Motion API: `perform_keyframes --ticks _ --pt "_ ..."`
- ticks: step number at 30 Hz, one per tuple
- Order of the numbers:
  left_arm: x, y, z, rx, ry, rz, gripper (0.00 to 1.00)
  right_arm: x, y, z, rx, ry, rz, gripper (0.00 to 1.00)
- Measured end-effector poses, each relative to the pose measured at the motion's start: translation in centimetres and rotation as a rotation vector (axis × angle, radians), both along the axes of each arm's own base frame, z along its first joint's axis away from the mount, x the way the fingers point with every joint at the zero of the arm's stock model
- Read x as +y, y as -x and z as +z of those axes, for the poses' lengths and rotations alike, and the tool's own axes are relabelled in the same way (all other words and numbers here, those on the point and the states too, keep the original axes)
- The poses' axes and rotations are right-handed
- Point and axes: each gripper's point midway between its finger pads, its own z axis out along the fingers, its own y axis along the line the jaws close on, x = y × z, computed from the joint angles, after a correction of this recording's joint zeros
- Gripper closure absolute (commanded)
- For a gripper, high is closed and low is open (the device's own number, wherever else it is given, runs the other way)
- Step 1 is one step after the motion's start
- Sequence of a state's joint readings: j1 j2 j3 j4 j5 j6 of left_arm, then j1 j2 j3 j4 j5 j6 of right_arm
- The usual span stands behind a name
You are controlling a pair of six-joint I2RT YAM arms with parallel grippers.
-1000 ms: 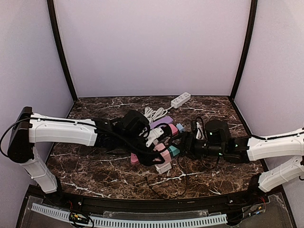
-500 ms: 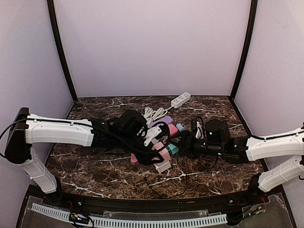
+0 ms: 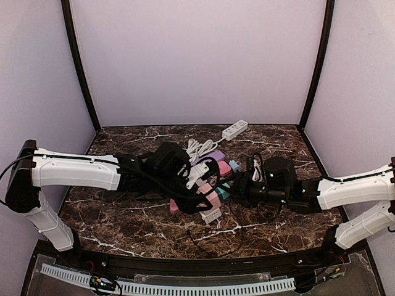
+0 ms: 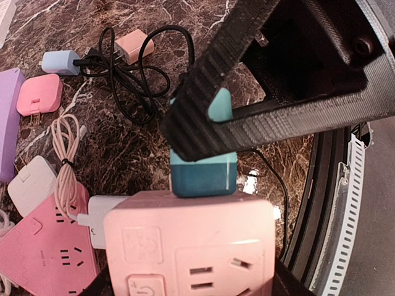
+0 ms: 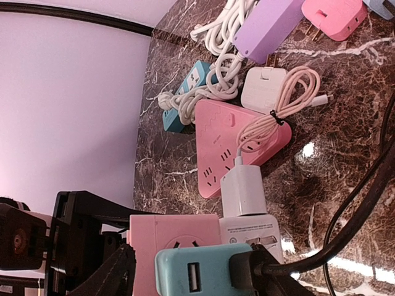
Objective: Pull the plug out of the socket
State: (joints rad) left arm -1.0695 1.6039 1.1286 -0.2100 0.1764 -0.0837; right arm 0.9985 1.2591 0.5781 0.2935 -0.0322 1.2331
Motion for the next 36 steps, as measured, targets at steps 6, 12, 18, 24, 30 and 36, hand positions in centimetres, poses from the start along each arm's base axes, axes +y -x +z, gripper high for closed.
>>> perform_keyframes --ticks 6,12,18,24,30,36 --pt "0.0 0.1 0.1 0.005 0.005 -0.002 0.91 -0.1 -0.1 -0.1 0.002 0.003 -0.008 0.51" --pt "-0.1 0.1 0.2 0.009 0.01 -0.002 0.91 -0.2 -0.3 -0.2 0.006 0.003 -0.028 0.62" --pt "-0.1 0.1 0.2 0.015 0.015 0.003 0.94 -0.2 -0.4 0.0 0.011 -0.007 -0.04 0.88" --pt "0.2 0.2 0.8 0.028 0.04 0.015 0.97 0.0 -0.3 0.4 0.016 -0.041 -0.044 1.0" --pt "0.8 0.4 1.2 0.041 0.073 0.034 0.99 0.2 -0.1 0.7 0.036 -0.089 -0.053 1.0" --pt "0.9 0.4 1.6 0.055 0.1 0.044 0.99 0.2 0.0 0.8 0.063 -0.133 -0.073 1.0"
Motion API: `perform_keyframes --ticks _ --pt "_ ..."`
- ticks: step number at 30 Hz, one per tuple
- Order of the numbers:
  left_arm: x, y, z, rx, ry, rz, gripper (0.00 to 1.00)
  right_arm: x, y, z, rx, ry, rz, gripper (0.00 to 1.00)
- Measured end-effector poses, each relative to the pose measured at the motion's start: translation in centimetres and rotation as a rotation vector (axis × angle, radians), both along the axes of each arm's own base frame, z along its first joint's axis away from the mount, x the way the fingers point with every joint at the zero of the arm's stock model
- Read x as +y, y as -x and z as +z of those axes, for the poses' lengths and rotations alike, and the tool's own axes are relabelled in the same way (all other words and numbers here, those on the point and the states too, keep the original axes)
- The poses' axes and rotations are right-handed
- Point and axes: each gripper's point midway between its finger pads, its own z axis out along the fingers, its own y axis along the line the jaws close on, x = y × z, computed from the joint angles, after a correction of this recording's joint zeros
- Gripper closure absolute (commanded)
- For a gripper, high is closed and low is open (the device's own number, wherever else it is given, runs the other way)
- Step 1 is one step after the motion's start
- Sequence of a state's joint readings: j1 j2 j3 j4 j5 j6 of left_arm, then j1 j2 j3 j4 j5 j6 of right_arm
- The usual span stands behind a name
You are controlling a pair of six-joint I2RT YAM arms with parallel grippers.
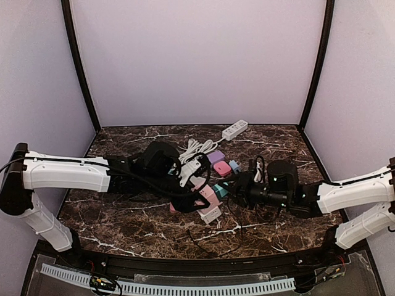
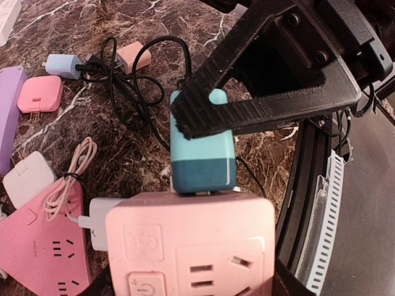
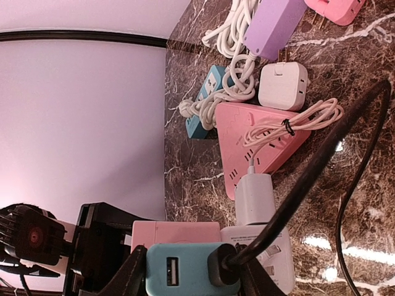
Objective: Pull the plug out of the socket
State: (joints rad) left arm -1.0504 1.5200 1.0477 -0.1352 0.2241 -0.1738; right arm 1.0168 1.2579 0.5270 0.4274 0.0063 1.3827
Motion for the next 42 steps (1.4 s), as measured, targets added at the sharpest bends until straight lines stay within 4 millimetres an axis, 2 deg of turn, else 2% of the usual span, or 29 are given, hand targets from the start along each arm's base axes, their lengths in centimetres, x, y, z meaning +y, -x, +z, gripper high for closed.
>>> perform_keyframes --ticks 12,22,30,42 --pt "-0.6 0.1 0.6 -0.007 0.024 -0.036 0.99 -1.0 0.2 0.9 0.0 0.005 -0.04 1.0" --pt "-1.7 -1.1 0.5 -0.063 -0.019 -0.061 0.99 -2.1 -0.8 1.6 -0.034 0.15 -0.085 1.0" --pt "-1.9 -1.5 0.6 -0.114 -0.05 -0.074 0.99 -2.3 -1.0 2.5 -0.064 0.23 -0.082 1.0" --pt "-2.1 -1.0 0.4 -0.099 -0.046 -0.102 0.99 -2.4 -0.8 2.4 -0.059 0.241 -0.082 1.0"
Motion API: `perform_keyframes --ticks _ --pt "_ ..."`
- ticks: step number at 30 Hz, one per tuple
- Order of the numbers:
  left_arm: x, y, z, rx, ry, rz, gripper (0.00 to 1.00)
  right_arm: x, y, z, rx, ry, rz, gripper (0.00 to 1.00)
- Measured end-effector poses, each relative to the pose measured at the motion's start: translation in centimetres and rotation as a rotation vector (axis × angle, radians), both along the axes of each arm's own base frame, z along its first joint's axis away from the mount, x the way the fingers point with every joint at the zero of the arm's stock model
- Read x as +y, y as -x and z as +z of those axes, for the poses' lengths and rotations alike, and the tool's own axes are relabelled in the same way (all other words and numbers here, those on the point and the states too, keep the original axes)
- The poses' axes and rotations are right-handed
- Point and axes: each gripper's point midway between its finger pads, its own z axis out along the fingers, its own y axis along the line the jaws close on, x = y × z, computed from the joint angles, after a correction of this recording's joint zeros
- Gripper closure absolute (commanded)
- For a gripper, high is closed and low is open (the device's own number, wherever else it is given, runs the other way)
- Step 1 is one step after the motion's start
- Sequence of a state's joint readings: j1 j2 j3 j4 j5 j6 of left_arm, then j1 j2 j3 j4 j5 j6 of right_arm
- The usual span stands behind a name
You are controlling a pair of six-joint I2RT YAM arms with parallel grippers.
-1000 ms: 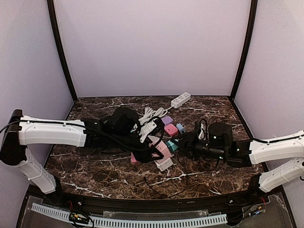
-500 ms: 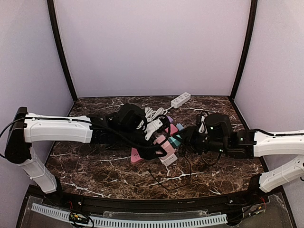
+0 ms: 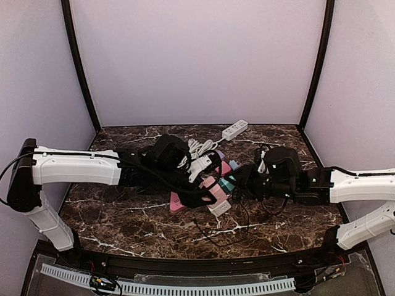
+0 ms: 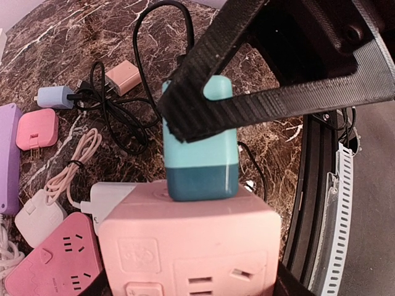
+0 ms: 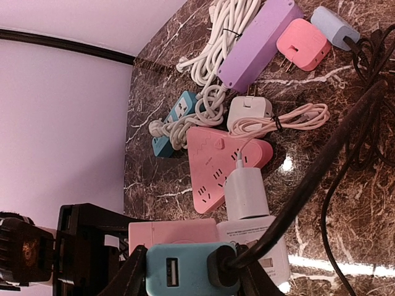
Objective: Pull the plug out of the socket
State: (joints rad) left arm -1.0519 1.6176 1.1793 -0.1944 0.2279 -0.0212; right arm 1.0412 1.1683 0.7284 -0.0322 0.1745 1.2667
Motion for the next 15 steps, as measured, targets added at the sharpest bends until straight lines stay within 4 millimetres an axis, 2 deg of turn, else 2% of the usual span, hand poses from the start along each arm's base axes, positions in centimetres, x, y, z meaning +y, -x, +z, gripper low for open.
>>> perform_keyframes --ticks 15 --pt "-0.18 0.52 0.45 0.133 0.069 -0.007 0.99 -0.51 0.6 -0.37 0.05 -0.085 -0.037 1.0"
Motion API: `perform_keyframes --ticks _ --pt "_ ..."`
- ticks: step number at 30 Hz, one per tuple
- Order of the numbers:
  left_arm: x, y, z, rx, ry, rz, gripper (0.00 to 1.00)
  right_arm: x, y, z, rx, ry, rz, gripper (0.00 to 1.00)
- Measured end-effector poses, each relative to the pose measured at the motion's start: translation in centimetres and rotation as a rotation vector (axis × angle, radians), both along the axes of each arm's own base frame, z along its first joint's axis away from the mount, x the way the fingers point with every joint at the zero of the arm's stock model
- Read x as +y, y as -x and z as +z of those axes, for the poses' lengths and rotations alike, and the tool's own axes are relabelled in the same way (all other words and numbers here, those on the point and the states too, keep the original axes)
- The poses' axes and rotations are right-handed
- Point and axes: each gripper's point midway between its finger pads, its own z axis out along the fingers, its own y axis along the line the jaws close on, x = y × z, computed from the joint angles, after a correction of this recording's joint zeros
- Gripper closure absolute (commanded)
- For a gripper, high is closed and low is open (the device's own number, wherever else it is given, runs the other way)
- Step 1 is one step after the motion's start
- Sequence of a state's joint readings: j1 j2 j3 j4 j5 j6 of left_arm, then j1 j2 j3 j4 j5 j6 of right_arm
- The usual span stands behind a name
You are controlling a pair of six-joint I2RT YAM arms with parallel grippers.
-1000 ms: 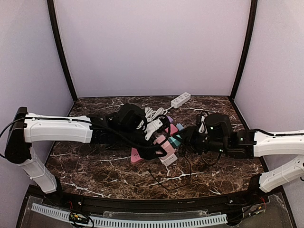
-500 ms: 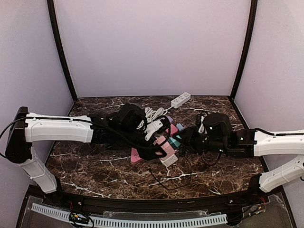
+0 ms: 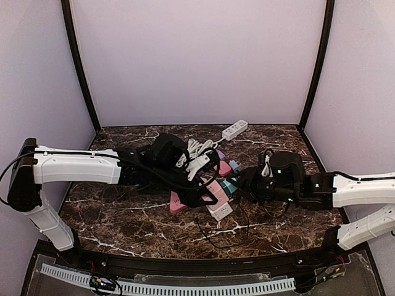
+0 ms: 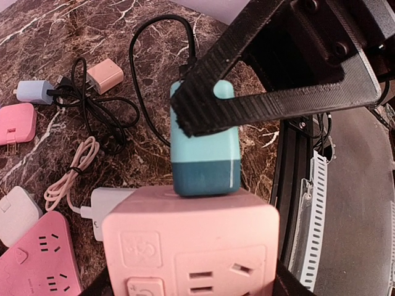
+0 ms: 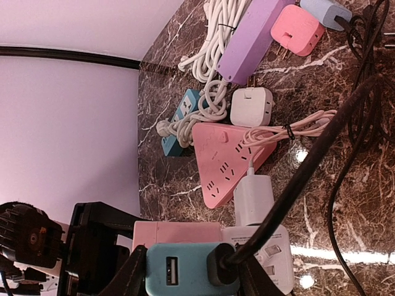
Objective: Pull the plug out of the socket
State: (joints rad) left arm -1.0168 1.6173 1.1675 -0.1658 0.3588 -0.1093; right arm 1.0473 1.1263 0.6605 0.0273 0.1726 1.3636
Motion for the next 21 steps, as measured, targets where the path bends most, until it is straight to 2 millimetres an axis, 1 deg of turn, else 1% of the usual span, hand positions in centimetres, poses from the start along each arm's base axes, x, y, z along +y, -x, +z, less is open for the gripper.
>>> perform_keyframes --ticks 6,16,21 --pt "-0.1 -0.1 0.1 -0.011 0.007 -0.004 0.99 -0.2 0.0 0.2 0.004 -0.015 -0.012 1.0" --pt "-0.2 -0.6 0.0 -0.187 -0.059 -0.02 0.99 -0.5 -0.1 0.6 -0.009 0.038 -0.009 1.0" --pt "-0.2 -0.8 0.3 -0.242 -0.084 -0.019 0.99 -0.4 -0.3 1.4 -0.034 0.075 -0.001 1.0"
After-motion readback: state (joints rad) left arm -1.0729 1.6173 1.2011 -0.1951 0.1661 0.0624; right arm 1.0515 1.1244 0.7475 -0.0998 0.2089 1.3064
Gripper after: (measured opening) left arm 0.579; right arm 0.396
